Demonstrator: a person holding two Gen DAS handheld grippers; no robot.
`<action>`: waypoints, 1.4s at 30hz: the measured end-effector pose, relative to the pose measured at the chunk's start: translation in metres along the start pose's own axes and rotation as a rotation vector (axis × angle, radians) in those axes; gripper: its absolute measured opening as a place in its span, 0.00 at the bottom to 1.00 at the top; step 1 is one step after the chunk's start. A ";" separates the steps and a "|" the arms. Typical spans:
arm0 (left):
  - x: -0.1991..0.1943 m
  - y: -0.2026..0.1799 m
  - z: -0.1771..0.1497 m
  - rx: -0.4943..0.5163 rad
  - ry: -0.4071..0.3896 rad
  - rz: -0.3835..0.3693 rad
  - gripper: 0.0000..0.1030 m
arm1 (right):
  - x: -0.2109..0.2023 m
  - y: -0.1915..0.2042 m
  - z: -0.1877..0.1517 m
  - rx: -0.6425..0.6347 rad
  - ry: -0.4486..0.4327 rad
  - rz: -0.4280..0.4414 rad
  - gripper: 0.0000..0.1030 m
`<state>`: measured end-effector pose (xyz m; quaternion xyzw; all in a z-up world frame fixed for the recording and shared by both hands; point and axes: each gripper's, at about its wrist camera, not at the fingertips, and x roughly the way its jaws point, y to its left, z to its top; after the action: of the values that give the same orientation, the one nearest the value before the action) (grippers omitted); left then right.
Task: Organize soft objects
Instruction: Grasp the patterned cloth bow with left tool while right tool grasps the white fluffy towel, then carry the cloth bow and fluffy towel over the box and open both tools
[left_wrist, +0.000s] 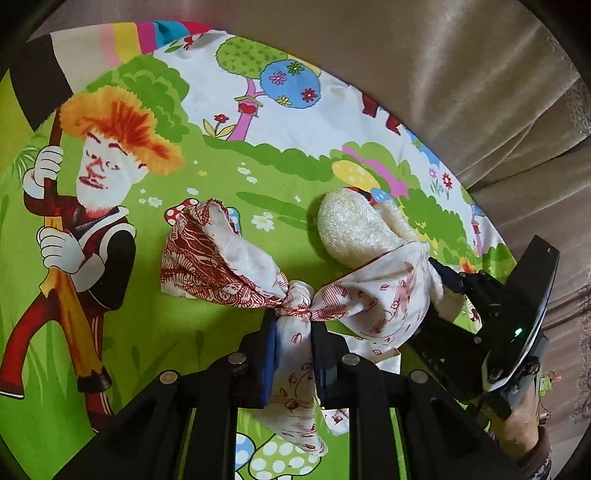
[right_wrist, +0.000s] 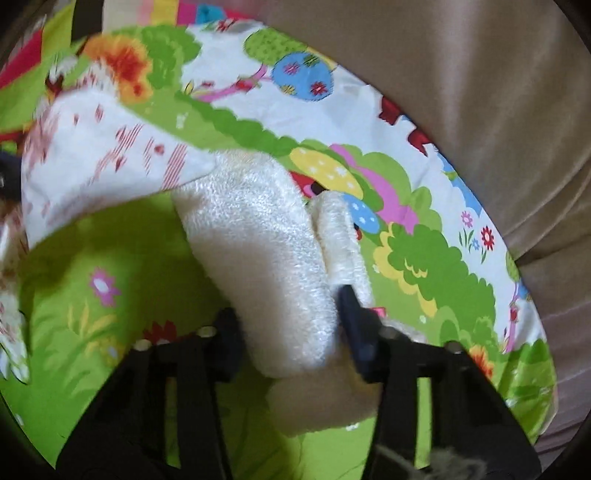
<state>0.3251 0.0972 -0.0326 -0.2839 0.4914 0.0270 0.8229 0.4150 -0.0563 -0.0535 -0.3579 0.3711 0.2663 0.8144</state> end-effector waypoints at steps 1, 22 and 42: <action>-0.001 -0.001 -0.001 0.001 0.000 -0.005 0.18 | -0.005 -0.005 -0.001 0.033 -0.012 0.009 0.35; -0.049 -0.064 -0.056 0.086 -0.007 -0.148 0.18 | -0.152 -0.050 -0.106 0.441 -0.073 0.015 0.24; -0.097 -0.165 -0.143 0.267 0.039 -0.324 0.18 | -0.294 -0.065 -0.233 0.676 -0.075 -0.119 0.24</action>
<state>0.2144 -0.0889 0.0693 -0.2482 0.4545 -0.1766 0.8371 0.1927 -0.3263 0.0963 -0.0788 0.3865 0.0935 0.9141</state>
